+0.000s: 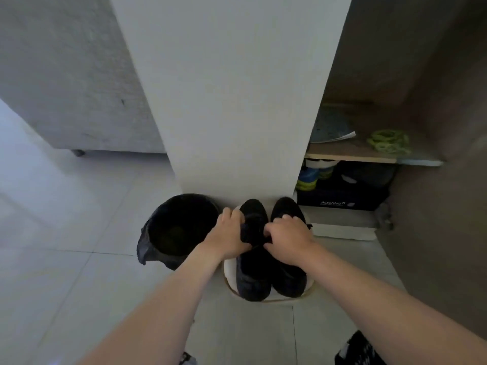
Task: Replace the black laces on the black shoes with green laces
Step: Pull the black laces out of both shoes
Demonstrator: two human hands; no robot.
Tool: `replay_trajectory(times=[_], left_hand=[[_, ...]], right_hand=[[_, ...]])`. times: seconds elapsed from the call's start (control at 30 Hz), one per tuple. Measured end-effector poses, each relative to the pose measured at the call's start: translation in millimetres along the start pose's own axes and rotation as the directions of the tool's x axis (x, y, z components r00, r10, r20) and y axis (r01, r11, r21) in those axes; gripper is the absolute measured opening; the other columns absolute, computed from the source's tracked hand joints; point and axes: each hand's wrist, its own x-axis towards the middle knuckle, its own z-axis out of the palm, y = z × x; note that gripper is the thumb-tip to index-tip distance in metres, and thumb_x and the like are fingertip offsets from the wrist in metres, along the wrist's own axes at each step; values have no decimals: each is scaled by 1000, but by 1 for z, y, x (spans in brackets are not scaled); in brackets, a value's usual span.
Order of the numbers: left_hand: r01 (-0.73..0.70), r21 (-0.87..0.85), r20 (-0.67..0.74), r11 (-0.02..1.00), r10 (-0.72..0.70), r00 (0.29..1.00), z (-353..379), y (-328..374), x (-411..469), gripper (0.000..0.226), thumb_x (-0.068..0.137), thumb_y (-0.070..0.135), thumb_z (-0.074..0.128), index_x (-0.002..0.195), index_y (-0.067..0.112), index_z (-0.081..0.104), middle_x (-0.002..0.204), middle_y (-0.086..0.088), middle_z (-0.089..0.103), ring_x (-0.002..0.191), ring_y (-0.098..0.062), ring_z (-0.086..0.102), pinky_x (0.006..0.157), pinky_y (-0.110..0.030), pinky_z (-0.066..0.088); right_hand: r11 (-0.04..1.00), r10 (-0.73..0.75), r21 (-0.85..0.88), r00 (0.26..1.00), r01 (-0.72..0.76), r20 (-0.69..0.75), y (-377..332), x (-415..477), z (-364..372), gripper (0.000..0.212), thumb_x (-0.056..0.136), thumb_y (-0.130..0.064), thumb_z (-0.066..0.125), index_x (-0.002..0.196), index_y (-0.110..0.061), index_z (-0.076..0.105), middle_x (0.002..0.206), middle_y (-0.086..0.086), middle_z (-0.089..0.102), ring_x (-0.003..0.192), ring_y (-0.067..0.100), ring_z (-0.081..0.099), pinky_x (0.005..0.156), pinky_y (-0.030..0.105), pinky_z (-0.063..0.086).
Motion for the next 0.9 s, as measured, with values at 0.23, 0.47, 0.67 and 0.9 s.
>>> replay_trajectory(times=[0.23,0.47,0.67,0.9], left_hand=[[90,-65,145,994,-80,986,13,-10,-28,44,80,40,75,109,20,49,101,5,57,86,-12,55,65,-25,43],[39,108,189,993,-59,980,10,-6,-3,35,81,57,64,78,24,56,76,5,61,71,-13,59,59,-28,46],[80,-32,531,996,-51,846,-21,-13,23,31,84,53,69,76,24,74,78,7,73,78,-11,68,81,-26,51],[125,-214,414,969,-26,910,-40,-27,27,15,91,32,63,86,20,70,73,7,71,74,-12,67,81,-30,51]], right_hand=[[954,105,273,992,-120,70,-10,-16,10,49,89,-46,66,132,-25,54,119,0,65,105,24,63,85,40,54],[964,122,239,993,-118,0,-10,8,8,30,87,-48,67,95,-19,60,88,-1,65,81,21,63,73,39,56],[932,132,320,982,-169,132,4,28,6,12,86,-34,62,84,-23,56,76,-2,63,51,19,63,52,31,50],[972,109,197,988,-130,112,1,31,5,33,82,-37,67,108,-27,50,83,-5,62,62,17,62,56,36,54]])
